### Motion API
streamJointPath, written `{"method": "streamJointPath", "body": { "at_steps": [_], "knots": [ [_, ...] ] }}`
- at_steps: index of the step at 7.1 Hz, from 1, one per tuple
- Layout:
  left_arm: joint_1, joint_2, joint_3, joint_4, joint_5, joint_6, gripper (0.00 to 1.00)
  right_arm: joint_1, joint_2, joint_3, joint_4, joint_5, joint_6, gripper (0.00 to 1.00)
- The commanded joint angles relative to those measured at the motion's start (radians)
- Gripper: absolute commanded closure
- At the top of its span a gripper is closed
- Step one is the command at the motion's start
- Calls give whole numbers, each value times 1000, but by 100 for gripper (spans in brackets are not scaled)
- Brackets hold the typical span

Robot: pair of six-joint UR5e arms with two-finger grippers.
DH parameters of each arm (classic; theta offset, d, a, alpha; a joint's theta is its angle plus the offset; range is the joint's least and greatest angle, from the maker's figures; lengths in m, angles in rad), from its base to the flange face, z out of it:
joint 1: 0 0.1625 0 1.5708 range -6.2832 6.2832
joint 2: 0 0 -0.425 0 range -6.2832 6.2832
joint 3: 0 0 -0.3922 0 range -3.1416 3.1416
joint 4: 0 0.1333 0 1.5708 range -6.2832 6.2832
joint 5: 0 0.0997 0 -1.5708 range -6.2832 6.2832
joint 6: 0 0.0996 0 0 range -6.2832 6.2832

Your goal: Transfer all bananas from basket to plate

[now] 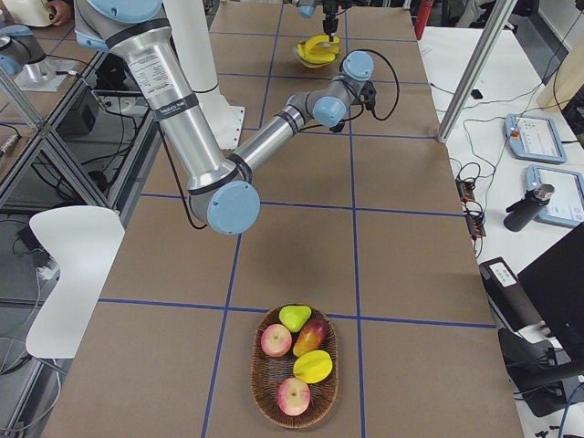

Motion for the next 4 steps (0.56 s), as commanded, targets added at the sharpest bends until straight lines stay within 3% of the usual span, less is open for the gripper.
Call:
{"method": "streamJointPath", "body": {
  "at_steps": [1,2,3,4],
  "knots": [
    [-1,17,2,-5,1,1,56,2,-6,1,1,0,0,0],
    [-1,20,2,-5,3,2,24,7,-6,3,1,2,0,0],
    [0,20,1,-5,13,2,1,16,-6,4,1,9,0,0],
    [0,20,1,-5,16,2,1,22,-10,10,1,14,0,0]
  ]
}}
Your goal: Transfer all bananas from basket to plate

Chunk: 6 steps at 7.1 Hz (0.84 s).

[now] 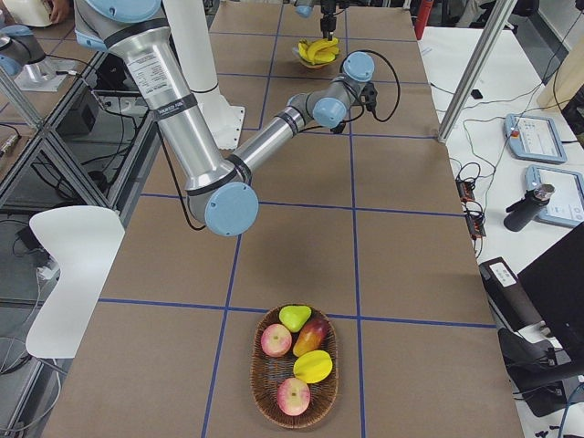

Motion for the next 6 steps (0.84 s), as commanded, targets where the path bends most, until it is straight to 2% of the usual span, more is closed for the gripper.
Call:
{"method": "streamJointPath", "body": {
  "at_steps": [1,3,5,6],
  "knots": [
    [1,1,-2,0,4,0,1,11,-11,22,0,8,0,0],
    [-24,-1,-5,0,3,8,1,37,-14,22,-1,1,0,0],
    [-131,-18,-11,0,-9,25,1,130,-43,27,-6,-18,2,0],
    [-190,-19,-4,15,-2,134,1,182,-74,28,-6,-40,2,0]
  ]
}}
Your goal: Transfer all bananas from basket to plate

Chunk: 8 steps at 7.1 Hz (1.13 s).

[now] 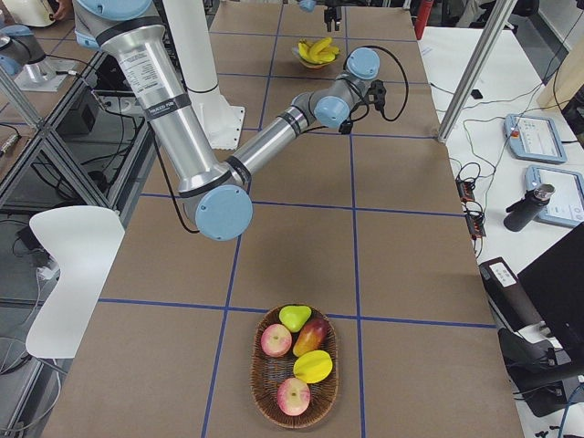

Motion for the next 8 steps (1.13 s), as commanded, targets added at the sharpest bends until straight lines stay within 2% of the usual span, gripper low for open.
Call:
{"method": "streamJointPath", "body": {
  "at_steps": [1,2,3,4,6,8],
  "knots": [
    [-87,-8,10,45,64,131,1,96,-65,2,-1,-60,-3,0],
    [-87,-13,10,54,178,197,1,112,-78,2,-2,-111,-3,0],
    [-86,-13,12,112,257,348,1,130,-117,-1,-1,-161,-17,0],
    [-89,-13,6,198,361,589,1,147,-142,-4,-2,-200,-17,0],
    [-102,-36,-2,345,389,863,1,170,-225,-16,-5,-275,-105,0],
    [-122,-70,-42,537,374,1069,1,204,-266,-80,-5,-291,-274,0]
  ]
}}
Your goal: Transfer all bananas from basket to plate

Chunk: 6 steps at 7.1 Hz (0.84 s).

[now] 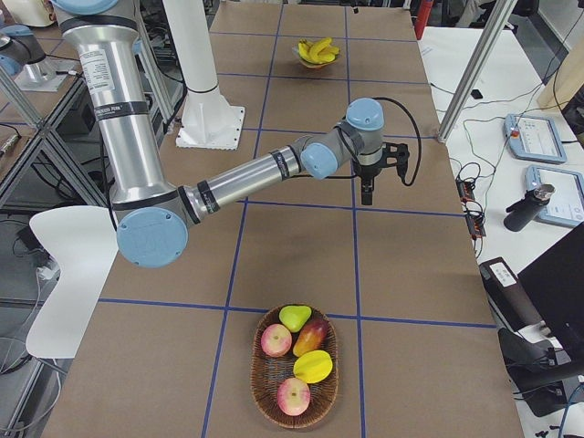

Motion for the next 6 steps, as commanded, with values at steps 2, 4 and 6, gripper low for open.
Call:
{"method": "streamJointPath", "body": {
  "at_steps": [2,4,6],
  "knots": [
    [-57,-62,-117,463,-134,277,1,63,-49,-112,-2,0,-240,0],
    [-68,-47,-188,621,-223,325,1,145,-85,-126,-72,39,-398,0],
    [-50,-42,-197,674,-228,377,1,202,-124,-118,-117,75,-503,0]
  ]
}}
